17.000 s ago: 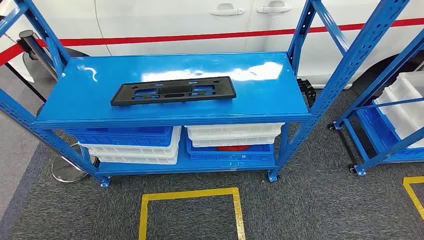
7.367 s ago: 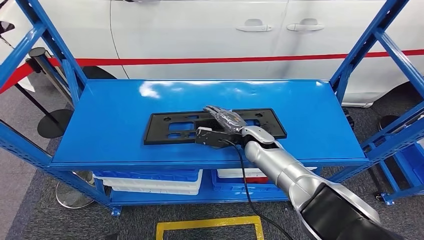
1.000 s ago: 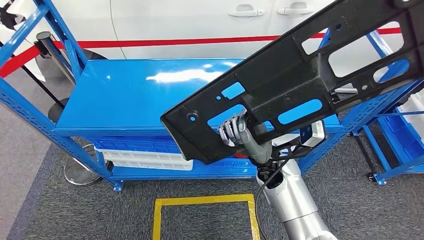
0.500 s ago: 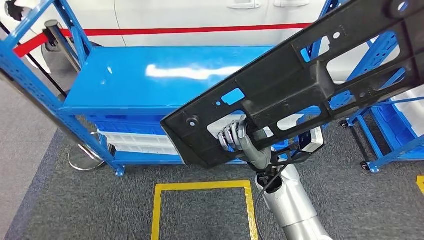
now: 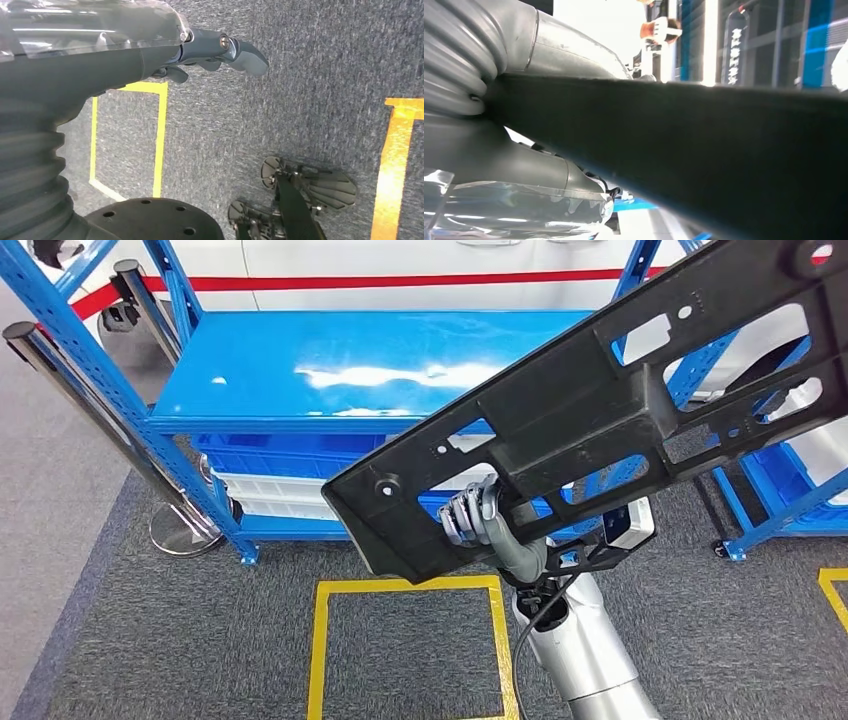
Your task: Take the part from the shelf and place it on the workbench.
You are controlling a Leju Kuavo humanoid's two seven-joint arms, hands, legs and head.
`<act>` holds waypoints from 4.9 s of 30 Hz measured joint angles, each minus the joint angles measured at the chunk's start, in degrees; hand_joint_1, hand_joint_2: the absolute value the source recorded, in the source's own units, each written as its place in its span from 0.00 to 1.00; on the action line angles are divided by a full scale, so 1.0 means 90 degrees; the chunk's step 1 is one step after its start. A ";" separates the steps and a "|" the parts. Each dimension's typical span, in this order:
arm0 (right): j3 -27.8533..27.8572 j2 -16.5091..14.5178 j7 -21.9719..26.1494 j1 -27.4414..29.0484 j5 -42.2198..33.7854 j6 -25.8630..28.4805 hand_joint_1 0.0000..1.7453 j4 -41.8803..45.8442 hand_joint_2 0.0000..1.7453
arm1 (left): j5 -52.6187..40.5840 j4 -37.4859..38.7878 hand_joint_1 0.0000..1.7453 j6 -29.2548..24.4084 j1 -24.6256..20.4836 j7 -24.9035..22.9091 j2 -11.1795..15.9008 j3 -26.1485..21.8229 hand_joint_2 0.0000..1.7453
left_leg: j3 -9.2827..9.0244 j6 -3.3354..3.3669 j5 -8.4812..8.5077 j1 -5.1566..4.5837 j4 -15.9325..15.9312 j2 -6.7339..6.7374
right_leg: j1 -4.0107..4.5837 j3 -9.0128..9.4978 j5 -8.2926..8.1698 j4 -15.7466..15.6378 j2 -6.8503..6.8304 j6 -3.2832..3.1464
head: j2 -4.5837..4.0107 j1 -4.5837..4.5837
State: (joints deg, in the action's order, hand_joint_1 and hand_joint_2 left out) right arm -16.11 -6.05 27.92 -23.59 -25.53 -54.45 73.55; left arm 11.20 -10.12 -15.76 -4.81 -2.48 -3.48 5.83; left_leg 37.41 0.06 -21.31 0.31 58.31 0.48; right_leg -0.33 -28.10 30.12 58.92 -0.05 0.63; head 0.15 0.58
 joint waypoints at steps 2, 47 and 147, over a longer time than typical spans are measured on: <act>0.0000 -0.0003 -0.0022 0.0016 -0.0015 0.0001 1.00 0.0017 1.00 | 0.0001 0.0002 0.00 0.0000 0.0012 -0.0005 0.0001 0.0001 1.00 | 0.0033 -0.0078 0.0102 0.0009 -0.0025 -0.0001 | 0.0011 -0.0026 -0.0040 -0.0125 -0.0007 -0.0091 | 0.0000 -0.0002; 0.0010 -0.0055 -0.0299 0.0378 -0.0104 0.0109 1.00 0.0641 1.00 | -0.0021 0.0010 0.00 -0.0155 0.0049 0.0105 0.0021 0.0003 1.00 | -0.0517 -0.0138 -0.0495 0.0035 0.0013 -0.0037 | -0.0021 -0.0477 -0.0371 -0.0060 -0.0023 -0.0076 | 0.0000 0.0031; 0.0671 -0.0071 0.0460 0.1164 0.0386 0.0744 1.00 0.1063 1.00 | -0.0352 0.0012 0.00 -0.0329 0.0070 -0.0193 -0.0124 0.0519 1.00 | -0.0635 0.0109 -0.0630 0.0058 -0.0043 0.0187 | -0.0073 -0.1679 0.0102 0.1749 0.0025 0.0127 | 0.0000 -0.0138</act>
State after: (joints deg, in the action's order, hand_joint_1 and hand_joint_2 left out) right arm -10.07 -6.69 32.06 -13.11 -22.06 -47.75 83.12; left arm 8.04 -10.01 -18.72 -4.17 -4.21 -4.60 10.50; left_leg 31.69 1.04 -26.97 0.83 57.92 2.16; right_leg -0.98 -43.21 31.04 74.65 0.18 1.78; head 0.15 -0.66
